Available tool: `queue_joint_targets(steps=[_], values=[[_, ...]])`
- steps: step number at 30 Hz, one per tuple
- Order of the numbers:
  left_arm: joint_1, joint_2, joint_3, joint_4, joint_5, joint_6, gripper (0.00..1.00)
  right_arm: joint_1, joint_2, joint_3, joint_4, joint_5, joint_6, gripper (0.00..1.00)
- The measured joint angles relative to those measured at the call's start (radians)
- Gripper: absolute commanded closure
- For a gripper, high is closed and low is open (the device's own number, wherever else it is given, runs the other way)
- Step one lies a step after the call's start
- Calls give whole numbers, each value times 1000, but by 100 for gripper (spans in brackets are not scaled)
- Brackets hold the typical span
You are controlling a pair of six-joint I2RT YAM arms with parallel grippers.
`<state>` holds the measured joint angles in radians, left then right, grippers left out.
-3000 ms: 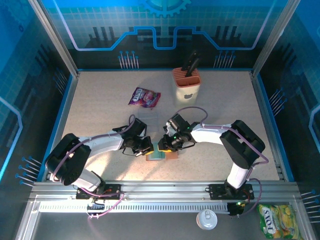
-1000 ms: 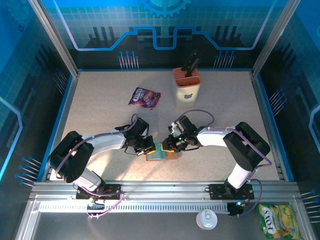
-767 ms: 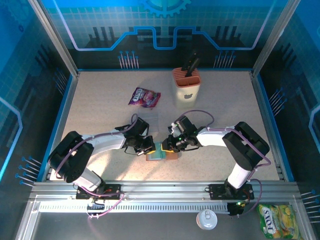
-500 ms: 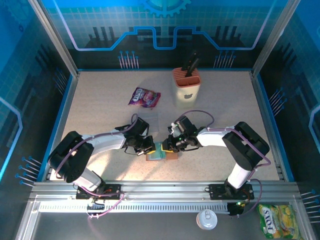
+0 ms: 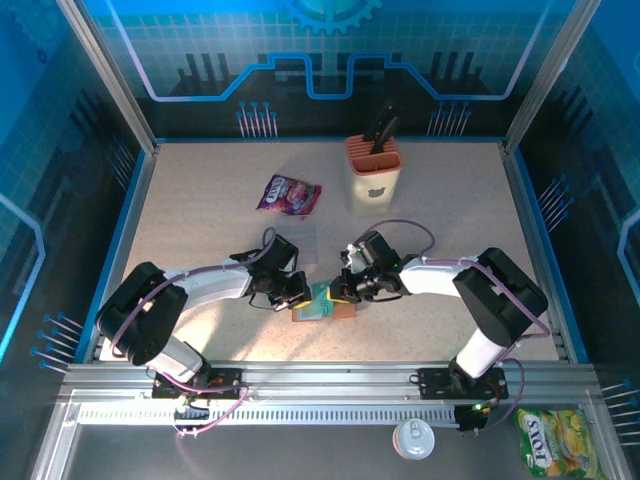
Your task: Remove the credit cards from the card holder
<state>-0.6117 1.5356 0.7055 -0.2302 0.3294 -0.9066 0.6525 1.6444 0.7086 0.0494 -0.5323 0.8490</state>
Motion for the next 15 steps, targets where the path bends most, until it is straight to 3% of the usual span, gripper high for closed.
queue_joint_targets(steps=[11, 15], values=[[0, 0, 5, -5, 0, 0, 88, -27, -87, 5, -123, 12, -92, 92], [0, -16, 27, -40, -6, 3, 81, -27, -104, 56, -203, 24, -161, 92]])
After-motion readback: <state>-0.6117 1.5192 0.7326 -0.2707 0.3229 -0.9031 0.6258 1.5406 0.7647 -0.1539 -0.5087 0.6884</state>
